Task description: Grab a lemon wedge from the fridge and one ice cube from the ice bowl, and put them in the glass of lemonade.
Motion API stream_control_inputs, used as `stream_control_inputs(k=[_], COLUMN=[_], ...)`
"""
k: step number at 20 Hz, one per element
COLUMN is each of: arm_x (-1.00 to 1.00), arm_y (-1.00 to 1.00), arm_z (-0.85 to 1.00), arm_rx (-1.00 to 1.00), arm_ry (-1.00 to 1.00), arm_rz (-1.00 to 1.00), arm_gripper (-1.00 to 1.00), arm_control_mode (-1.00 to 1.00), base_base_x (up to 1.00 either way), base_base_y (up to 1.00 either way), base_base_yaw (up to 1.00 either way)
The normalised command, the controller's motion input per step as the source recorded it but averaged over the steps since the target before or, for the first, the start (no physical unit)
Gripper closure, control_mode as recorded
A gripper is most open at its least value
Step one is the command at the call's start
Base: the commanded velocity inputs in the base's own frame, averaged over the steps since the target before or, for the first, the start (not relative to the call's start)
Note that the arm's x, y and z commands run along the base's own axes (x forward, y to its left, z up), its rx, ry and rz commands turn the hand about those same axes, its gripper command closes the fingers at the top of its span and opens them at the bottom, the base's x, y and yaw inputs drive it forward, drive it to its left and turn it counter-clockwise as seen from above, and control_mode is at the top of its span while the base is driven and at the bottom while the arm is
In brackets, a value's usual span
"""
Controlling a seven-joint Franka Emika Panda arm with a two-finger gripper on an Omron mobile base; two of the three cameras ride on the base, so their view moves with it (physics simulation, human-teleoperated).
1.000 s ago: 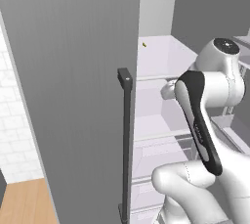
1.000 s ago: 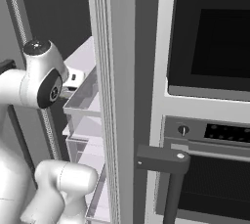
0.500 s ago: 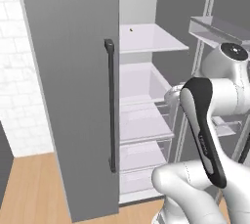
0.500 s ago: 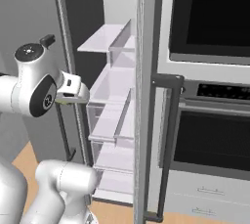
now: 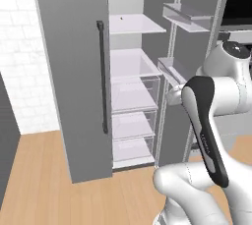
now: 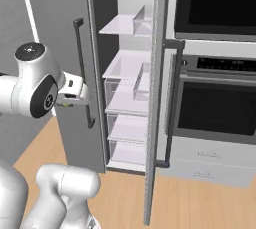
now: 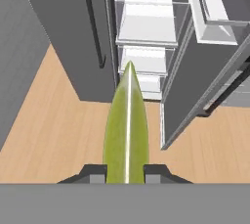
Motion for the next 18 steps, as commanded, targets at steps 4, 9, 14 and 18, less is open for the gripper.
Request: stream_control_inputs(k=[4, 9, 14, 18], arm_x=[0.0, 0.0, 0.0, 0.0], arm_y=[0.0, 0.0, 0.0, 0.0], arm_z=[0.0, 0.0, 0.0, 0.0], arm_rx=[0.0, 0.0, 0.0, 0.0], arm_ry=[0.0, 0.0, 0.0, 0.0], arm_rz=[0.0, 0.0, 0.0, 0.0], arm_gripper=[1.0, 1.0, 1.0, 1.0], arm_control_mode=[1.0, 1.0, 1.0, 1.0], base_base_x=[-0.89, -0.24, 0.0, 0.0], base_base_y=[-0.1, -0.7, -0.95, -1.0], base_base_yaw=[0.0, 0.0, 0.0, 0.0])
